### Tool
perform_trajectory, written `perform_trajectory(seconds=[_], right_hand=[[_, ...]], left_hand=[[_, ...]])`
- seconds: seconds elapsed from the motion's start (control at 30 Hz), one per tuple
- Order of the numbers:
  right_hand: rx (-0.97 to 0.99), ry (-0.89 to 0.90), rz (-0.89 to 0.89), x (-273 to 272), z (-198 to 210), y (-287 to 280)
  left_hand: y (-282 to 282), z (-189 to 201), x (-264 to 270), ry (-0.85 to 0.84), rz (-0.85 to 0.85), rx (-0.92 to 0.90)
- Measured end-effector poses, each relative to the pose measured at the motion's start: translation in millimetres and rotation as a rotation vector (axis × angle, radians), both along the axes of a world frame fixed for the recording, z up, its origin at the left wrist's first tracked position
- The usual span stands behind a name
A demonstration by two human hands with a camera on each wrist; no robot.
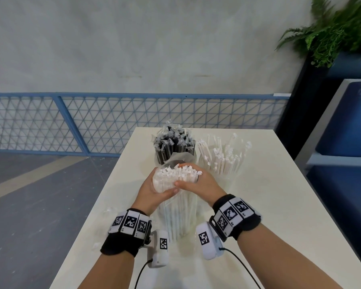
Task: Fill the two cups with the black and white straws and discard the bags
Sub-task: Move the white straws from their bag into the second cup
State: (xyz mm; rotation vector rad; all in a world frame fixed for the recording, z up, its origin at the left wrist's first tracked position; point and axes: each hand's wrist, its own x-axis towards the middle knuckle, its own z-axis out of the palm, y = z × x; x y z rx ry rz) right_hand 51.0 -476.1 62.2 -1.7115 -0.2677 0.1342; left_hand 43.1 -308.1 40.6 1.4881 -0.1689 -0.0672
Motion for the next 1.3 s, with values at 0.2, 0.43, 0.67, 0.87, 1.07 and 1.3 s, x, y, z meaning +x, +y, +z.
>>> perform_trajectory(seconds=[0.2,0.43,0.67,0.87,1.07,1.3], right_hand=[[0.065,0.053,-0.059,2,-10,3],[0.190,-0.036,-0.242,-2,-9,3],[0.273,-0.195,-0.322,5,22,-3],[0.364,-0.229,-0.416,13,53,-11],[0.450,-0.246,-0.535,23,82,-28],[0.394,-0.074,-0.503,22,66,-28]], left_hand=[[-1,0,0,-0.029,0.010,0.071],[-5,-2,2,-0.055,0.041,0.155],[-9,-1,3,-0.067,0.087,0.208],[-10,-3,5,-0.061,0.112,0.237],[-12,0,5,-0.061,0.115,0.230],[-11,-4,8,-0.065,0.175,0.248]])
